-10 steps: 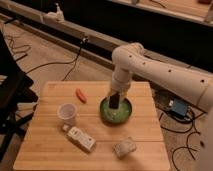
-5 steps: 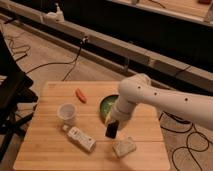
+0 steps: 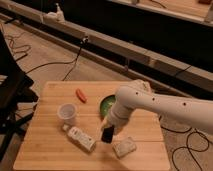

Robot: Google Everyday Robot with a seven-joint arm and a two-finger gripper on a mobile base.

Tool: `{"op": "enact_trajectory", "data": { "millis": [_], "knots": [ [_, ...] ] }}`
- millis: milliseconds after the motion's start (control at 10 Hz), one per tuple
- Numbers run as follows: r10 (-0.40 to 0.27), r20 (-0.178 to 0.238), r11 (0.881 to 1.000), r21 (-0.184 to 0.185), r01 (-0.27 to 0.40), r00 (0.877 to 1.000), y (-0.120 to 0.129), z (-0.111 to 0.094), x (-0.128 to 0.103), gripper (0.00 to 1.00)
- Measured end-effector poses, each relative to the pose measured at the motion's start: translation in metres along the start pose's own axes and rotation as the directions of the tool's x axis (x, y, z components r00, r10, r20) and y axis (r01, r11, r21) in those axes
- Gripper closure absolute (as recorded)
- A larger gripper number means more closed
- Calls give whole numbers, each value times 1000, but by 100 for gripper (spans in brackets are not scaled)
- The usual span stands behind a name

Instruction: Place the eraser on the white sponge

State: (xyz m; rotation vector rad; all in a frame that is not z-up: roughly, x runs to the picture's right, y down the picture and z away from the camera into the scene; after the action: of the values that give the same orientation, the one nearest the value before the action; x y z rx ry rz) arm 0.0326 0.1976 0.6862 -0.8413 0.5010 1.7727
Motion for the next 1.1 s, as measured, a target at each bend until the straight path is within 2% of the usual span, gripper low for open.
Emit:
{"op": "enact_trajectory", "data": {
  "millis": [300,500,600,700,800,900,1100],
  "knots": [
    [17,-6,1000,-6,-17,1000,-5,3,2,100],
    [93,-36,995,-26,-94,995,-31,19,15,100],
    [112,-42,993,-23,-113,993,-39,24,18,100],
    [145,-48,989,-8,-146,988,-55,33,22,95],
    [169,-44,986,9,-168,985,-68,39,23,86],
    [187,-31,982,23,-186,982,-80,44,20,77],
    [217,-1,976,27,-217,976,-97,52,11,57]
  ]
}}
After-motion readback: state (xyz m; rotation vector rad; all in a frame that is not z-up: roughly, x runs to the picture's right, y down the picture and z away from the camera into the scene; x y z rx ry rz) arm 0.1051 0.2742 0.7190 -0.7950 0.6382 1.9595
